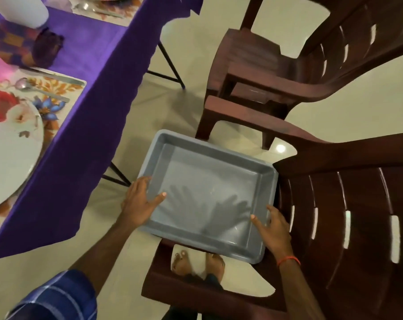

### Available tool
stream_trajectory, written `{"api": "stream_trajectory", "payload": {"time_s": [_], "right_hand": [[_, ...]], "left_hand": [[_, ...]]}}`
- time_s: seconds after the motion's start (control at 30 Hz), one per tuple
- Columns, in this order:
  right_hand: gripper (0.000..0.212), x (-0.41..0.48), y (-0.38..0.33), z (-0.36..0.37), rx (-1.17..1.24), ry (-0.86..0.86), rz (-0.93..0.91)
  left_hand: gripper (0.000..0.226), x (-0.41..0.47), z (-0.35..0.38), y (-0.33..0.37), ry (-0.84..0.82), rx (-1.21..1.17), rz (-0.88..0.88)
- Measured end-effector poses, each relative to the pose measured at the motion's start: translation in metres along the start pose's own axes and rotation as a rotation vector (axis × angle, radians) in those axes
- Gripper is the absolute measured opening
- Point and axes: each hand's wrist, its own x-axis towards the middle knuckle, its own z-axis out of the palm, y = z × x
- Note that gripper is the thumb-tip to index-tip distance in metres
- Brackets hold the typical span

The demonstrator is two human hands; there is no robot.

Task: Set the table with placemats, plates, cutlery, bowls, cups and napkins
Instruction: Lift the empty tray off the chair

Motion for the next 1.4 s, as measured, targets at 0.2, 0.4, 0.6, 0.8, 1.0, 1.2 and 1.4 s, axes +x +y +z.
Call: {"api": "stream_trajectory", "payload": {"time_s": [0.2, 0.4, 0.6, 0.8, 1.0, 1.2, 1.4], "right_hand": [[0.091, 0.046, 0.019, 0.013, 0.232, 0.059, 0.047], [0.099, 0.071, 0.020, 0.035, 0.354, 0.057, 0.079], [0.078, 0.080, 0.022, 0.043, 0.365, 0.138, 0.117], [0.054, 0.065, 0.018, 0.021, 0.361, 0.174, 0.073], [0.045, 0.024, -0.005, -0.026, 0.354, 0.197, -0.013], [0.037, -0.022, -0.023, -0.075, 0.346, 0.218, -0.092], [0.030, -0.070, -0.039, -0.115, 0.315, 0.228, -0.196]], "left_hand": [[0.091, 0.049, 0.007, -0.011, 0.075, -0.096, -0.079], [0.104, 0.079, 0.021, -0.012, 0.114, -0.193, -0.205], [0.086, 0.085, 0.018, -0.009, 0.099, -0.278, -0.276], [0.084, 0.066, 0.001, 0.006, 0.095, -0.291, -0.296], [0.087, 0.027, -0.023, 0.029, 0.101, -0.335, -0.258], [0.085, -0.023, -0.063, 0.051, 0.084, -0.310, -0.237], [0.056, -0.084, -0.109, 0.064, 0.120, -0.258, -0.188]]}}
